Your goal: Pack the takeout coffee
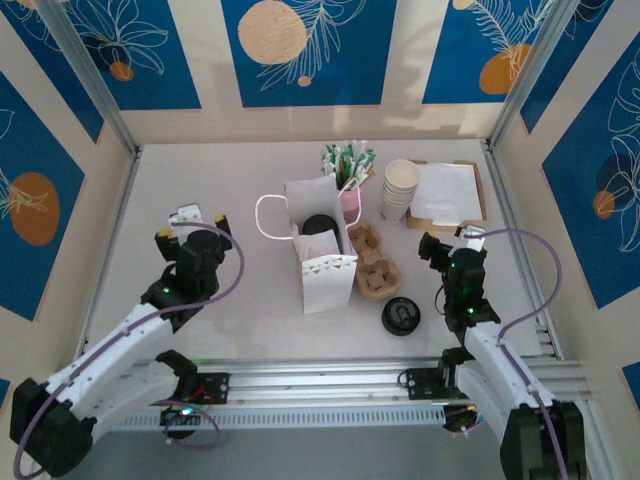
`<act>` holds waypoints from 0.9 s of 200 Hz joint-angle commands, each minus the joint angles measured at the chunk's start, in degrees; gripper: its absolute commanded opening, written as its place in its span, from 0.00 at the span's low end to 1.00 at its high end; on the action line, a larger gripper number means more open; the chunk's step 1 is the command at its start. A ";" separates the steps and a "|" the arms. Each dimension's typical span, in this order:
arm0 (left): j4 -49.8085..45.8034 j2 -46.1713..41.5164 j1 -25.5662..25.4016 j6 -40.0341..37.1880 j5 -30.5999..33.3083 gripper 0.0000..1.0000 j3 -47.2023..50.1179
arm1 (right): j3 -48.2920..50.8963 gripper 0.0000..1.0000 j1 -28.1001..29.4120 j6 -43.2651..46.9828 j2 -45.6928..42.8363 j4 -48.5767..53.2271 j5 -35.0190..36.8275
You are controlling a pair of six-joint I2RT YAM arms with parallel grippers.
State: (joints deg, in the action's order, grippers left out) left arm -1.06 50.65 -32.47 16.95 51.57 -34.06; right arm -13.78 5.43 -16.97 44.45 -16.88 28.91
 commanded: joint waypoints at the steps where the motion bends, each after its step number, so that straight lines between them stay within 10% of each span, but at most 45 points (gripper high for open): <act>1: 15.81 2.09 1.10 -5.83 4.28 1.00 4.35 | 0.82 0.92 -0.33 -0.74 3.67 -9.16 -1.86; 127: 43.34 22.79 10.94 -19.59 -4.70 0.99 9.73 | -12.23 0.90 0.34 7.32 34.78 -17.61 -0.83; 180: 52.91 37.14 12.24 -26.85 1.09 1.00 8.55 | -12.82 0.92 1.73 9.15 35.79 -18.20 0.12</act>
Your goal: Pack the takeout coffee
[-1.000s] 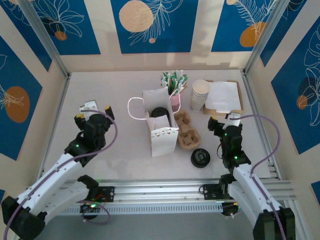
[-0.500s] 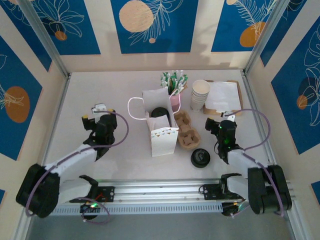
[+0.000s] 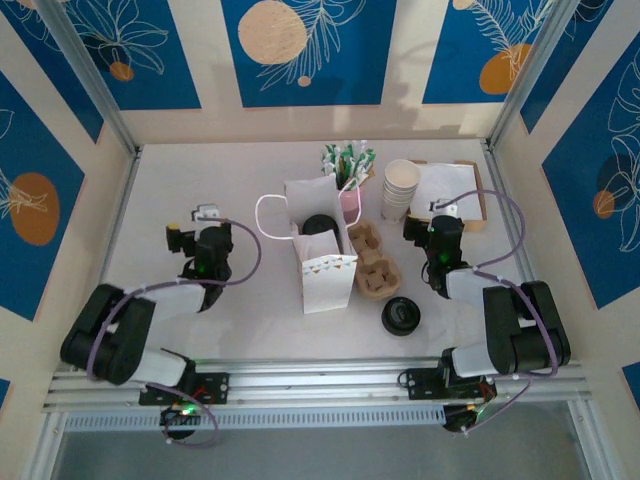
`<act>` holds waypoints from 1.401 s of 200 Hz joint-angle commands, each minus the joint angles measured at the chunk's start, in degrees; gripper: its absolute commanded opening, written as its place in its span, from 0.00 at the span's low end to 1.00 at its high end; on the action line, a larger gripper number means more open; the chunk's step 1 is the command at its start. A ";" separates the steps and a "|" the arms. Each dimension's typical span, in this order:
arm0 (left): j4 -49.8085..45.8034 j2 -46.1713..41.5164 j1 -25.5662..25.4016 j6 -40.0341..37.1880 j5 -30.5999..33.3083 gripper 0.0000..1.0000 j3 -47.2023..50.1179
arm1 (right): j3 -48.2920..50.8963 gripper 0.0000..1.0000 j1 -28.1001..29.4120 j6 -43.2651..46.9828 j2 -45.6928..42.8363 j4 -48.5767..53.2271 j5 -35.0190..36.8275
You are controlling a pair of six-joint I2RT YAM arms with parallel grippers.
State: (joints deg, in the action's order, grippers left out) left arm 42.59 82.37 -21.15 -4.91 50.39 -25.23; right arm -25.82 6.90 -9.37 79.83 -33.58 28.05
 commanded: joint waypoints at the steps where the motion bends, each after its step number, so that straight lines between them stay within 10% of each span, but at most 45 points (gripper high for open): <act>1: 9.75 5.70 0.92 -5.18 2.18 1.00 -0.27 | -0.79 0.92 0.29 1.54 0.41 -1.45 0.96; 63: 12.07 8.67 2.85 -5.31 -6.31 1.00 -0.05 | 1.30 0.94 -0.11 2.87 1.47 -7.21 -0.49; 146: 16.62 6.69 13.47 1.83 -35.47 1.00 6.58 | 0.67 1.00 -1.84 2.33 5.15 -9.21 -4.25; 280: 14.91 7.41 13.50 2.15 -33.93 1.00 5.28 | 0.52 0.99 -2.15 2.14 5.25 -9.00 -4.79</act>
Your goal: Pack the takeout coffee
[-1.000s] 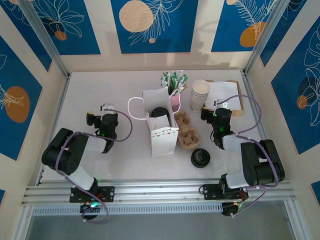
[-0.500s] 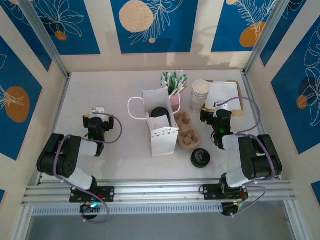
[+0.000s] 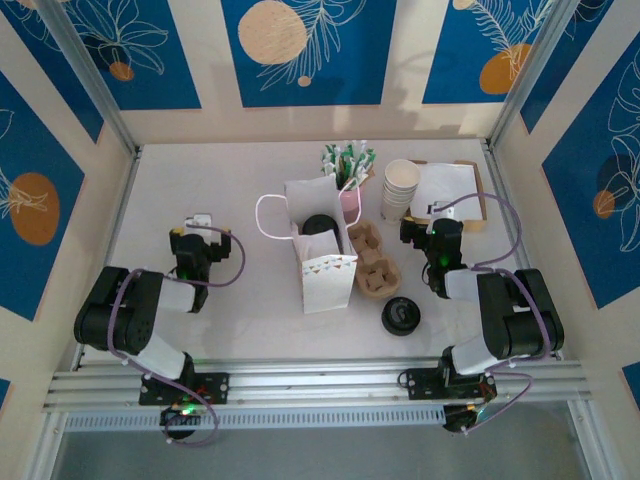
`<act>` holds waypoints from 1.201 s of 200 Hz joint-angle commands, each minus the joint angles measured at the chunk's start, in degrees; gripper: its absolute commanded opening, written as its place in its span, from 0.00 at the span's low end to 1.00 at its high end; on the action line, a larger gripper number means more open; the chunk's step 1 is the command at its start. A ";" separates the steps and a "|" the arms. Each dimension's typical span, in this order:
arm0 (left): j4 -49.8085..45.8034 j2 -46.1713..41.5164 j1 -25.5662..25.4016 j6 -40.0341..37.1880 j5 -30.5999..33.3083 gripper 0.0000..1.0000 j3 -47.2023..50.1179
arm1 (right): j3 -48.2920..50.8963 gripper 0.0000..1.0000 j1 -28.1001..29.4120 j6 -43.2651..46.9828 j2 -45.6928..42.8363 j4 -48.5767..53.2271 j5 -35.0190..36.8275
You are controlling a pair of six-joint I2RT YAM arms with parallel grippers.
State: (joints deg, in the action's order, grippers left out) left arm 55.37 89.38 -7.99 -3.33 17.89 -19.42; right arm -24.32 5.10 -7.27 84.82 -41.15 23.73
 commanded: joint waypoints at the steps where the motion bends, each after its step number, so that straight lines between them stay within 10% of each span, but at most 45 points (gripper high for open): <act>1: 2.16 0.37 0.34 0.59 -1.44 1.00 -0.53 | -0.90 0.99 -0.36 0.05 0.26 -1.46 -0.49; 57: 2.20 0.43 0.36 0.52 -1.37 1.00 -0.50 | 4.09 0.99 -1.53 1.14 4.78 -16.39 -6.09; 240: 2.15 0.44 0.34 0.52 -1.37 1.00 -0.53 | 1.49 0.99 -3.35 0.24 2.45 -7.23 -10.13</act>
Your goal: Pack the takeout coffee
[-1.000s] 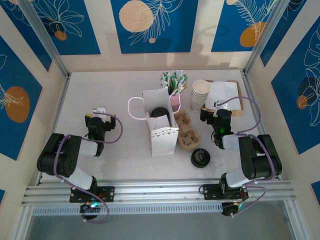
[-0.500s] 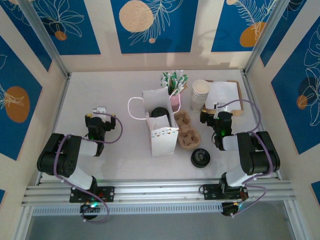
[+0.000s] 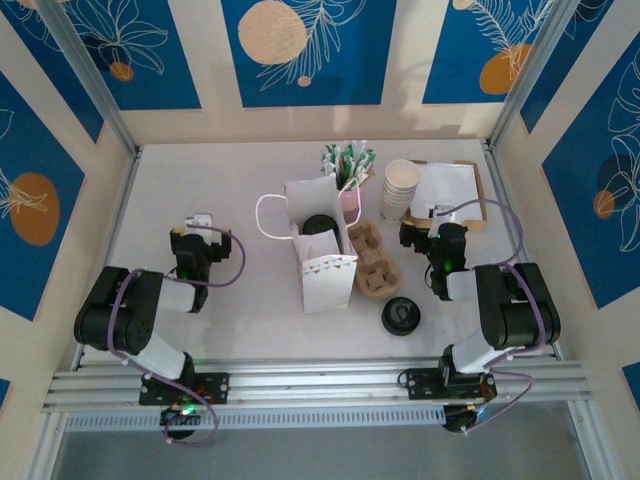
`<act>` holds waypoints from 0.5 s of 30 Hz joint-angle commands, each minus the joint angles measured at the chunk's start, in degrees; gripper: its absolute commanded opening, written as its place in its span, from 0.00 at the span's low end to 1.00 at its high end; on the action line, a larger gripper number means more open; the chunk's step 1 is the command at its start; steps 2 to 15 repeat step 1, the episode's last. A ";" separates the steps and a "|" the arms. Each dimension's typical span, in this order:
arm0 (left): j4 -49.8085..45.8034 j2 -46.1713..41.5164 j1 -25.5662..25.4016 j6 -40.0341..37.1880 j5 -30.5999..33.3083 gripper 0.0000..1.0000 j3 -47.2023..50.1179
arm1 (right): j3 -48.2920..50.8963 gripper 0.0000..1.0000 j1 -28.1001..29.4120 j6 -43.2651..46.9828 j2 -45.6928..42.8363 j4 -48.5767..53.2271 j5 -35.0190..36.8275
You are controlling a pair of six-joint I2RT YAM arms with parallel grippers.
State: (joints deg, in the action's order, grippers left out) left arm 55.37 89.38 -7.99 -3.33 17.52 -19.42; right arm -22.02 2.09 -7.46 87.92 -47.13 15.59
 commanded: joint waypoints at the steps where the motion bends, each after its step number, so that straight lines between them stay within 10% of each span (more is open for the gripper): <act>1: 2.17 0.44 0.34 0.52 -1.00 1.00 -0.53 | -0.82 0.99 -0.33 0.43 -0.65 -1.22 -1.98; 15: 2.17 0.44 0.34 0.52 -1.00 1.00 -0.53 | -0.82 0.99 -0.33 0.43 -0.65 -1.22 -1.98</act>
